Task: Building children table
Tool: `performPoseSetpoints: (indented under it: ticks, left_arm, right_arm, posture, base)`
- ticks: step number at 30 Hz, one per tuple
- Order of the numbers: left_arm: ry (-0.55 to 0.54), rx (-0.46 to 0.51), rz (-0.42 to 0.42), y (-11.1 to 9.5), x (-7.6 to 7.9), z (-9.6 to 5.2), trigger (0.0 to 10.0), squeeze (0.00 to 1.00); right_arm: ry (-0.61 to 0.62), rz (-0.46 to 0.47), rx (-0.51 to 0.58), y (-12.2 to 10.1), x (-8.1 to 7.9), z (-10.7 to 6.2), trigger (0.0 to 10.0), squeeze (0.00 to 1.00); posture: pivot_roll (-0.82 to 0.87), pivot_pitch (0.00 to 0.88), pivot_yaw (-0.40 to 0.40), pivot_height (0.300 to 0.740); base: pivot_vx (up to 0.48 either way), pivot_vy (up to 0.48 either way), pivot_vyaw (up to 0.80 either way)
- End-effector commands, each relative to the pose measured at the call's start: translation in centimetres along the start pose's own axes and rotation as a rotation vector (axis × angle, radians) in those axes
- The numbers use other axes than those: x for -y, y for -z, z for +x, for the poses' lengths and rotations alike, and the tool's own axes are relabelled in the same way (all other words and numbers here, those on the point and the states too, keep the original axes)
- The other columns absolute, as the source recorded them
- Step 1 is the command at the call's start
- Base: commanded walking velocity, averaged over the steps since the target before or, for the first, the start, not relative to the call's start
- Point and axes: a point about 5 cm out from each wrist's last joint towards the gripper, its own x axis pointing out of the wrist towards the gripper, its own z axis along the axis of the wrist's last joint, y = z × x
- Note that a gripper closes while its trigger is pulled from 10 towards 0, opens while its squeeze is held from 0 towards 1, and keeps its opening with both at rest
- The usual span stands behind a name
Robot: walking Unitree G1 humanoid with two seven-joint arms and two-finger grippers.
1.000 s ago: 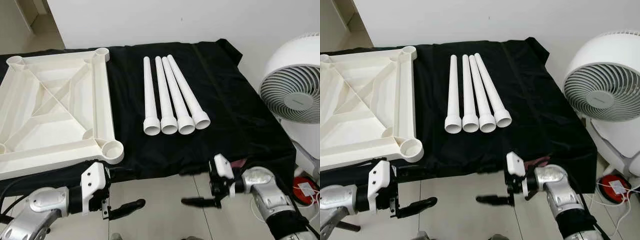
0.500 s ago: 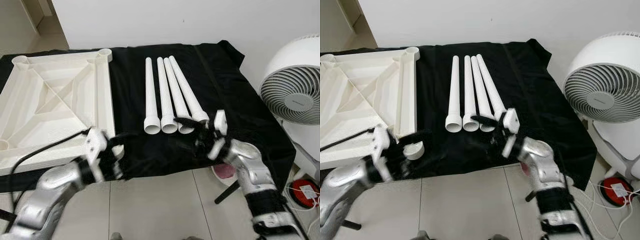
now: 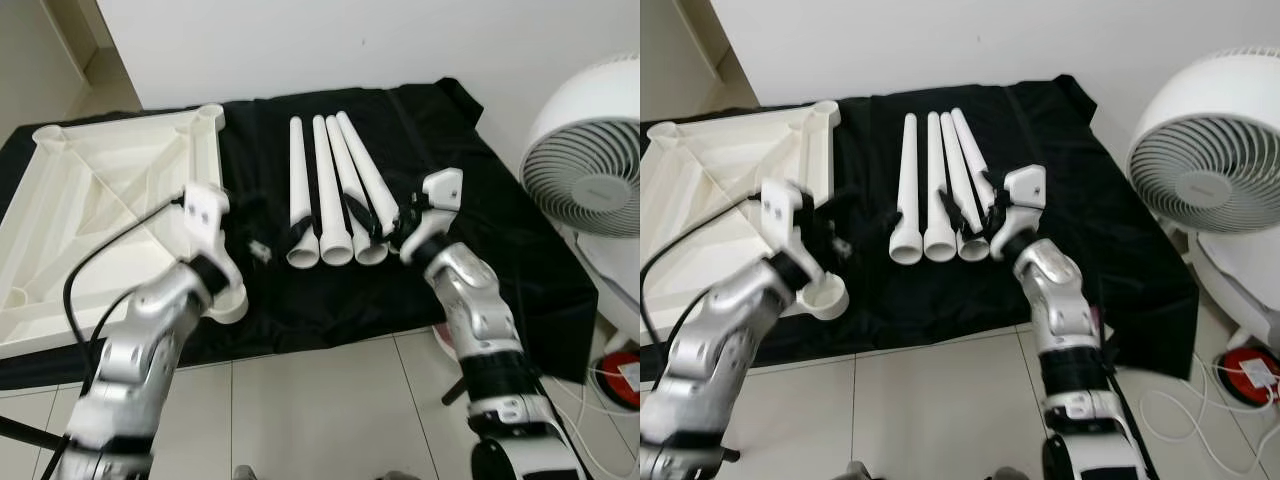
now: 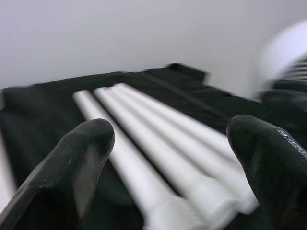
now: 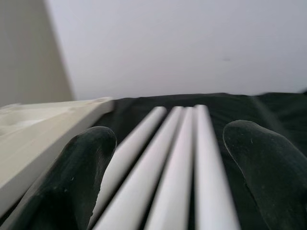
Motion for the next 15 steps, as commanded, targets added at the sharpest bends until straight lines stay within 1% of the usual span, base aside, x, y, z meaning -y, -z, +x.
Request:
performPoseSetpoints:
  ticks: [1, 2, 3, 4, 5, 7, 9, 11, 12, 14, 15]
  left_arm:
    - [-0.085, -0.037, -0.004, 1.1, -0.5, 0.1, 10.0, 0.00]
    - [-0.100, -0.048, -0.016, 1.5, -0.4, 0.3, 10.0, 0.00]
    - [-0.100, -0.048, -0.016, 1.5, -0.4, 0.3, 10.0, 0.00]
    - [-0.115, -0.070, -0.028, 1.9, 0.0, 0.6, 10.0, 0.00]
    - [-0.115, -0.070, -0.028, 1.9, 0.0, 0.6, 10.0, 0.00]
    - [-0.123, -0.099, -0.072, 2.8, 0.6, 1.1, 10.0, 0.00]
    - [-0.149, -0.112, -0.097, 3.2, 0.7, 1.5, 10.0, 0.00]
    - [-0.149, -0.112, -0.097, 3.2, 0.7, 1.5, 10.0, 0.00]
    - [-0.174, -0.117, -0.113, 3.4, 0.5, 1.8, 10.0, 0.00]
    - [-0.228, -0.112, -0.096, 3.4, 0.0, 2.3, 10.0, 0.00]
    - [-0.228, -0.112, -0.096, 3.4, 0.0, 2.3, 10.0, 0.00]
  right_arm:
    - [0.103, 0.022, -0.013, 0.3, 0.7, 0.0, 10.0, 0.00]
    - [0.133, 0.047, -0.017, 0.5, 0.9, 0.0, 10.0, 0.00]
    - [0.133, 0.047, -0.017, 0.5, 0.9, 0.0, 10.0, 0.00]
    - [0.144, 0.103, -0.030, 0.8, 0.9, 0.0, 10.0, 0.00]
    - [0.144, 0.103, -0.030, 0.8, 0.9, 0.0, 10.0, 0.00]
    - [0.140, 0.149, -0.032, 1.0, 0.6, 0.1, 10.0, 0.00]
    - [0.137, 0.148, -0.030, 1.1, 0.3, 0.0, 10.0, 0.00]
    - [0.137, 0.148, -0.030, 1.1, 0.3, 0.0, 10.0, 0.00]
    - [0.142, 0.133, -0.031, 1.3, 0.1, -0.1, 10.0, 0.00]
    - [0.143, 0.130, -0.025, 1.5, 0.1, -0.5, 10.0, 0.00]
    - [0.143, 0.130, -0.025, 1.5, 0.1, -0.5, 10.0, 0.00]
  posture:
    - [-0.09, 0.045, 0.099, 0.740]
    - [-0.09, 0.045, 0.099, 0.740]
    - [-0.09, 0.045, 0.099, 0.740]
    - [-0.09, 0.044, 0.093, 0.740]
    - [-0.09, 0.044, 0.093, 0.740]
    - [-0.09, 0.048, 0.087, 0.740]
    - [-0.09, 0.052, 0.084, 0.740]
    - [-0.09, 0.052, 0.084, 0.740]
    - [-0.09, 0.054, 0.081, 0.740]
    - [-0.09, 0.061, 0.075, 0.740]
    - [-0.09, 0.061, 0.075, 0.740]
  base:
    - [0.000, 0.000, 0.00]
    - [0.000, 0.000, 0.00]
    - [0.000, 0.000, 0.00]
    - [0.000, 0.000, 0.00]
    - [0.000, 0.000, 0.00]
    - [0.000, 0.000, 0.00]
    - [0.000, 0.000, 0.00]
    - [0.000, 0.000, 0.00]
    - [0.000, 0.000, 0.00]
    - [0.000, 0.000, 0.00]
    - [0.000, 0.000, 0.00]
